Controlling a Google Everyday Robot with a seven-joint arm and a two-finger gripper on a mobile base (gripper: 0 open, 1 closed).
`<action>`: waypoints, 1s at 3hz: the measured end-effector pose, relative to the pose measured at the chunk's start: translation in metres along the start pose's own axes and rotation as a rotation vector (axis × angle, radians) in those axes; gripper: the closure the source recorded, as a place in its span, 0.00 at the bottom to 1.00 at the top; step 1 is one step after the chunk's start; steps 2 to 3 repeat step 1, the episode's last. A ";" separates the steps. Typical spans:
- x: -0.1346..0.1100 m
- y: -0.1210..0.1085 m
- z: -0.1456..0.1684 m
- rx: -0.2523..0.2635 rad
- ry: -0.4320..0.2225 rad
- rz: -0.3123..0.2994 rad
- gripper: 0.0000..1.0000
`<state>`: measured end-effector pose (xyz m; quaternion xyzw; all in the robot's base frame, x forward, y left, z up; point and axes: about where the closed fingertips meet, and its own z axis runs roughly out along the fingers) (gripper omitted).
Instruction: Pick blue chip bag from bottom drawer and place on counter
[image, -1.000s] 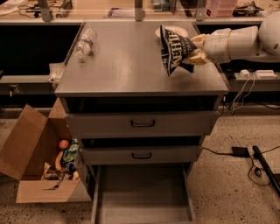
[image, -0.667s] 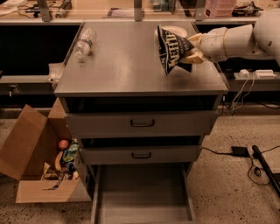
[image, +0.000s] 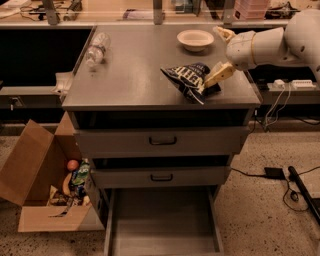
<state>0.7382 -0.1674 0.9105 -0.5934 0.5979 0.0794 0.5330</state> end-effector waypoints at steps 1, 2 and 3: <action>0.000 0.000 0.000 0.000 0.000 0.000 0.00; 0.000 0.000 0.000 0.000 0.000 0.000 0.00; 0.000 0.000 0.000 0.000 0.000 0.000 0.00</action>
Offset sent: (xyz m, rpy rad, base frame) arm 0.0000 0.0000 0.0000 0.0000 0.0000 0.0000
